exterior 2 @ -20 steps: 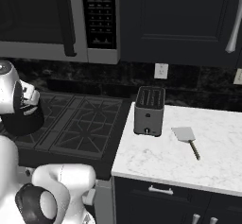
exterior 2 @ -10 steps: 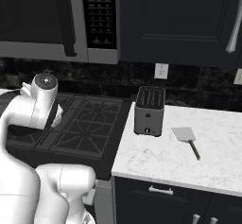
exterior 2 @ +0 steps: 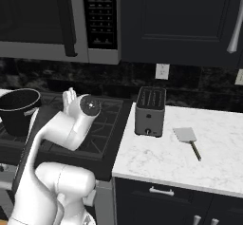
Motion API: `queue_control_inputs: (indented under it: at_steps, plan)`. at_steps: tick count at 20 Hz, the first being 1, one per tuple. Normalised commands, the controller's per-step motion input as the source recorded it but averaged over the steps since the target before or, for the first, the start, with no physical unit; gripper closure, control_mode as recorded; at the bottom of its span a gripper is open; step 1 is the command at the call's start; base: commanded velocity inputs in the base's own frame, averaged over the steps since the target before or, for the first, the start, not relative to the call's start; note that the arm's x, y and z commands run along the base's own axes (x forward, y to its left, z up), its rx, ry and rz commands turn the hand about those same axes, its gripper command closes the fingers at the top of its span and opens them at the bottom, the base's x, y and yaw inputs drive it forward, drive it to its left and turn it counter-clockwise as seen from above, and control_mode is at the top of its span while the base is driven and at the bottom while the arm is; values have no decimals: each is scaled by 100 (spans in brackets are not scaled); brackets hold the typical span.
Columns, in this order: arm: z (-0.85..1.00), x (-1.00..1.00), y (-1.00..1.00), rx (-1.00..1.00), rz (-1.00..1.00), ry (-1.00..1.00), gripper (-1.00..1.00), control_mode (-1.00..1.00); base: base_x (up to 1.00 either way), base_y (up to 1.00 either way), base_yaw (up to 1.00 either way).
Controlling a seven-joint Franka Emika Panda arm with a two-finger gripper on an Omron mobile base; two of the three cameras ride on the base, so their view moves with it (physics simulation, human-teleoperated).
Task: Put the lime and lemon wedge in the pot. Retrieve the spatula and lightly stir the vegetables in the pot.
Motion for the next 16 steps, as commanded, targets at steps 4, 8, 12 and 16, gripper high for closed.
queue_control_inputs:
  at_steps: [4,8,12,16]
  plan:
    - [0,0,-100,35,-45,29,-100,-100,0,0,0]
    - [0,0,-100,34,-44,28,-100,-100,0,0,0]
    - [0,3,-100,27,-44,33,-100,-100,0,0,0]
    - [11,14,-100,13,-41,40,-100,-100,0,0,0]
